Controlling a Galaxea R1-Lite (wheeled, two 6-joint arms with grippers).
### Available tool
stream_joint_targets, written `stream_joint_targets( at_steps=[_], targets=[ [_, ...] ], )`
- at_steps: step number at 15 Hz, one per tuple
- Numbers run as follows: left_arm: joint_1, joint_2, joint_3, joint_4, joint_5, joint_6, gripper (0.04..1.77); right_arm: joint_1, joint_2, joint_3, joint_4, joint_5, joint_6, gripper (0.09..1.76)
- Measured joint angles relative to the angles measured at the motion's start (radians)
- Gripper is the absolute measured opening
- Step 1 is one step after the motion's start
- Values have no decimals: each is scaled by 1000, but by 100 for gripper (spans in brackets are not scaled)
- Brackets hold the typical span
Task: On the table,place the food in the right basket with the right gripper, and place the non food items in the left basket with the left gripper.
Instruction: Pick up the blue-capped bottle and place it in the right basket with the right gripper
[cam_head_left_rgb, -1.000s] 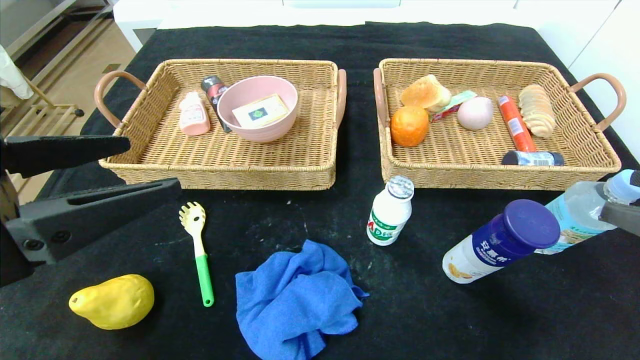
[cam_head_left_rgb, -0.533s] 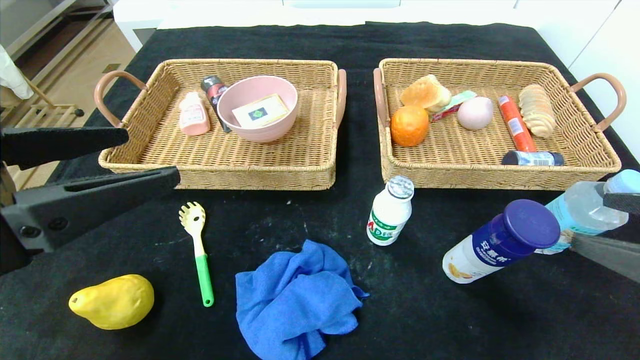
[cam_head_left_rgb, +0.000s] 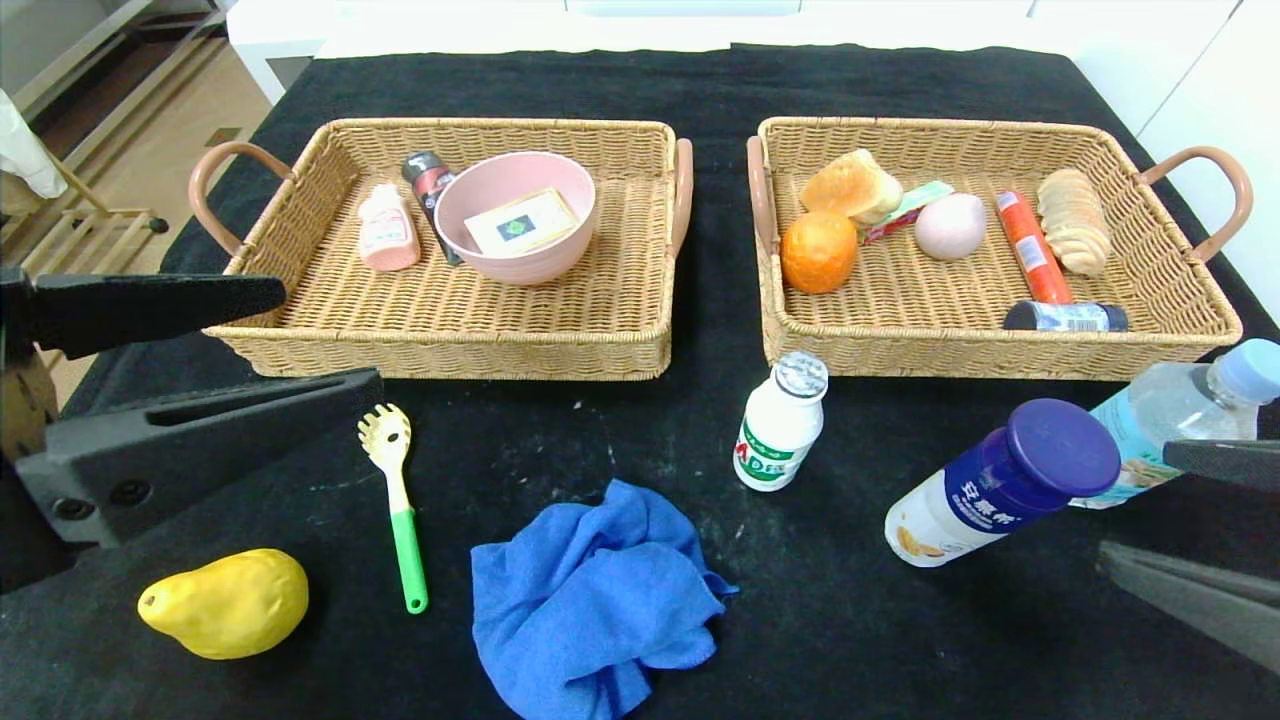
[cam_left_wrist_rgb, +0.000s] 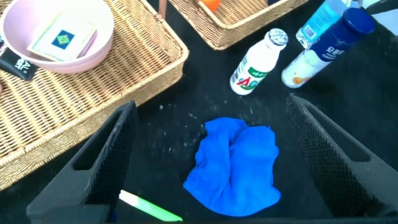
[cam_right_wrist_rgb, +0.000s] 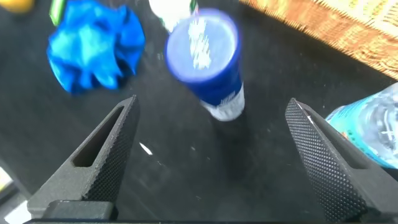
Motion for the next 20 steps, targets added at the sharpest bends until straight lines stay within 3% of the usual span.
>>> stream_joint_targets(
  at_steps=[5,11,20],
  targets=[
    [-3,0,3,-2,0,0,172,11,1,90,-63,-5,-47,171],
    [-3,-1,4,-5,0,0,172,61,42,264,-360,-83,-93,171],
    [-3,-4,5,-3,-2,0,172,279,170,398,-737,-434,-93,171]
  ],
)
